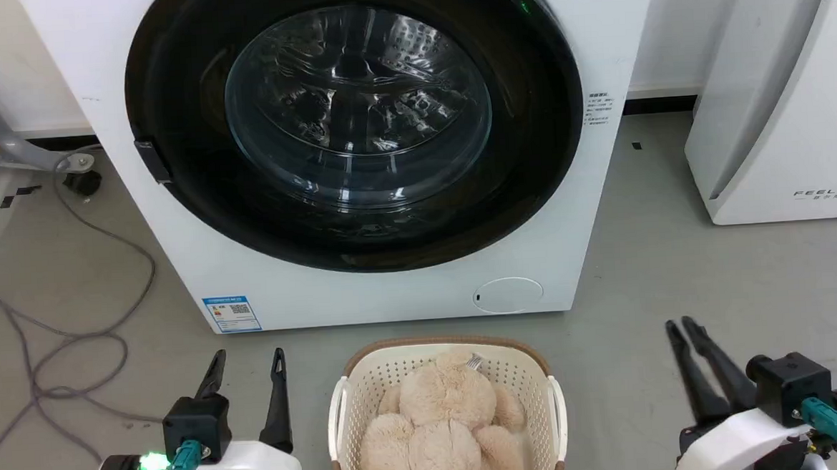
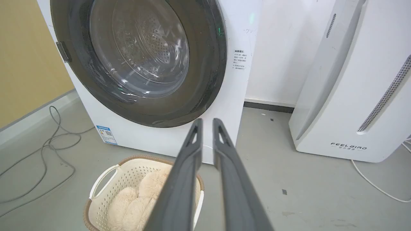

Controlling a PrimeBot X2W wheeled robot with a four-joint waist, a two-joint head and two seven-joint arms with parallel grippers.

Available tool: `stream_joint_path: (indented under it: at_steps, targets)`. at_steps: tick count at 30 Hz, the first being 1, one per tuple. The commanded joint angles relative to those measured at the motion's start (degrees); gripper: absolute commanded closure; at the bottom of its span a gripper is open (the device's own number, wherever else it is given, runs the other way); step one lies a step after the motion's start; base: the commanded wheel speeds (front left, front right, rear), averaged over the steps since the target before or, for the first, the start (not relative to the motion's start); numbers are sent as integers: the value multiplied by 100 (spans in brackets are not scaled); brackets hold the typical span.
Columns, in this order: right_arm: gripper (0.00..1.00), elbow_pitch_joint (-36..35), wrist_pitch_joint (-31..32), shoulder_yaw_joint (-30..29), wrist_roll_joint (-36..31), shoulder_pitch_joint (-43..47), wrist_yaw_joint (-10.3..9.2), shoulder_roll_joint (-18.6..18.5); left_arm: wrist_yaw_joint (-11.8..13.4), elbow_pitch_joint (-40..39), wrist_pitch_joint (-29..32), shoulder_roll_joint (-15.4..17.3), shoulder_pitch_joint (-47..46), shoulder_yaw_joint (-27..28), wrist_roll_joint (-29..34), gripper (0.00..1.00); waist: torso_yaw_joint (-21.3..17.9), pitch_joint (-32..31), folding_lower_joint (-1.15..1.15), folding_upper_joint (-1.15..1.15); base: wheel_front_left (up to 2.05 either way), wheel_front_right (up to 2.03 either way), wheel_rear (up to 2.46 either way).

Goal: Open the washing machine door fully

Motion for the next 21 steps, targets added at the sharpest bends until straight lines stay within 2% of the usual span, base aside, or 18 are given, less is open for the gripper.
stream_joint_path:
  at_steps: [1, 8, 21]
  targets:
    - [100, 8, -65, -17, 67, 66, 0, 1, 14, 33, -63, 1, -71, -36, -62, 0, -2, 0, -1, 0, 0, 0, 0]
    - [100, 64, -153, -39, 449, 76, 1, 2, 28, 89, -147, 1, -101, -103, -139, 0, -8, 0, -1, 0, 0, 0, 0]
    - [100, 291, -306, -128, 2002, -32, 1, 3, 55, 159, -291, 2, -163, -213, -241, 0, -5, 7, -1, 0, 0, 0, 0]
